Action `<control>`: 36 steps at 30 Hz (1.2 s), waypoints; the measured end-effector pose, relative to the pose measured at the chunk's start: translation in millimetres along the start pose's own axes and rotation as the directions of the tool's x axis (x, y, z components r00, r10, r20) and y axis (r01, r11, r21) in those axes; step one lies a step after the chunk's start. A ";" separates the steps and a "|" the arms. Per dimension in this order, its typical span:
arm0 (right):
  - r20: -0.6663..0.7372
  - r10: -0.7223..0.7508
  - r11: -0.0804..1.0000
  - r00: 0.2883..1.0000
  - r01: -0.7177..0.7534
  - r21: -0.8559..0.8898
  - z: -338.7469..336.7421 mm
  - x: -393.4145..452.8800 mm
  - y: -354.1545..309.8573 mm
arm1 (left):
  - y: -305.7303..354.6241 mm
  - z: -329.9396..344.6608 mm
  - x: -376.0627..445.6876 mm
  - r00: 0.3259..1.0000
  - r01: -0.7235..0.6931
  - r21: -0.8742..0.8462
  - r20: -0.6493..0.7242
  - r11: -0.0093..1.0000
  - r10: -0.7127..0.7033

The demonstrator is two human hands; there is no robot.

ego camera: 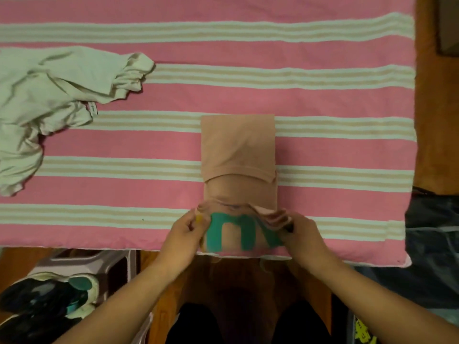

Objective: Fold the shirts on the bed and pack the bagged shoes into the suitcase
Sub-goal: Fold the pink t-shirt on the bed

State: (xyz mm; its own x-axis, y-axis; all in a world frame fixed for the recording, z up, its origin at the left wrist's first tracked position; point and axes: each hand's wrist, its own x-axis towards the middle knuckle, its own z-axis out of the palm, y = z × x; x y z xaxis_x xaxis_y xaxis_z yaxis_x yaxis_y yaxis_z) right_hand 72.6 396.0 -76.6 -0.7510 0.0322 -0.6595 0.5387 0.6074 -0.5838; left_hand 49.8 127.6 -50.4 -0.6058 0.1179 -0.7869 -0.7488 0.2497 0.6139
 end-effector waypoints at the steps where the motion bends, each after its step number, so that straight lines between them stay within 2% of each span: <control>1: -0.017 0.116 0.993 0.993 -0.115 0.006 1.3 14.4 -4.8 | 4.1 -1.5 15.4 0.993 0.065 -0.051 -0.093 0.997 -0.070; 3: -0.005 0.288 0.957 0.958 -0.287 0.047 11.5 34.7 -9.2 | 1.2 0.3 37.9 0.962 0.188 -0.073 -0.189 0.979 -0.199; 6: -0.055 0.362 0.931 0.931 -0.358 0.069 27.7 36.4 -0.4 | -17.8 13.8 53.3 0.923 0.312 0.016 -0.243 0.950 -0.299; 8: -0.095 0.349 0.937 0.932 -0.345 0.054 28.8 28.2 2.6 | -21.0 21.2 48.9 0.926 0.301 0.062 -0.256 0.952 -0.276; 12: -0.042 0.357 0.934 0.933 -0.357 0.012 33.9 17.3 11.6 | -31.3 22.6 31.2 0.941 0.268 0.243 -0.272 0.932 -0.200; 14: -0.049 0.347 0.937 0.936 -0.348 -0.011 35.0 15.5 9.8 | -37.1 21.3 26.4 0.933 0.262 0.235 -0.309 0.936 -0.183; 16: -0.098 0.330 0.940 0.939 -0.336 -0.054 34.1 15.2 4.5 | -38.6 19.3 26.0 0.929 0.219 0.217 -0.344 0.951 -0.135; 18: -0.222 0.288 0.946 0.931 -0.313 -0.086 32.3 13.8 -0.8 | -35.0 16.2 25.6 0.921 0.146 0.336 -0.389 0.930 -0.004; 19: -0.287 0.232 0.957 0.929 -0.271 -0.103 30.9 14.1 -2.3 | -32.7 14.4 25.9 0.910 0.069 0.467 -0.391 0.881 0.136; 20: -0.321 0.151 0.969 0.935 -0.204 -0.137 28.7 15.8 -3.7 | -30.5 12.9 27.3 0.889 -0.032 0.611 -0.344 0.791 0.301; 22: -0.266 0.005 0.974 0.964 -0.065 -0.217 24.4 24.3 -4.6 | -27.6 9.4 37.7 0.840 -0.200 0.813 -0.146 0.547 0.523; 24: -0.184 -0.052 0.972 0.982 0.008 -0.234 18.7 36.6 -3.3 | -23.3 6.3 54.2 0.831 -0.235 0.895 -0.018 0.379 0.556; 26: -0.188 -0.075 0.972 0.979 0.030 -0.235 14.8 45.4 -3.7 | -20.8 2.5 69.6 0.847 -0.209 0.924 0.008 0.319 0.531; 28: -0.214 -0.099 0.964 0.972 0.040 -0.263 13.8 48.0 -4.0 | -18.8 -2.0 78.9 0.859 -0.181 0.923 -0.019 0.339 0.511; 33: -0.272 -0.043 0.977 0.961 -0.017 -0.214 16.6 53.1 3.3 | -21.4 -3.2 84.1 0.884 -0.130 0.857 -0.128 0.499 0.450; 36: -0.285 -0.090 0.954 0.954 0.000 -0.299 17.6 55.0 5.0 | -19.7 1.7 81.1 0.887 -0.130 0.815 -0.159 0.565 0.433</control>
State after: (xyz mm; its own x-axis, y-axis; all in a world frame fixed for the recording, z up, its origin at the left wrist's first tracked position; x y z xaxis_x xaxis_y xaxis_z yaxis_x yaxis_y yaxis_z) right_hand 40.7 386.9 -124.1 -0.8738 0.2029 -0.4418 0.4000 0.8167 -0.4160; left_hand 15.9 133.9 -126.5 -0.9045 0.0597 -0.4224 -0.1258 0.9087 0.3979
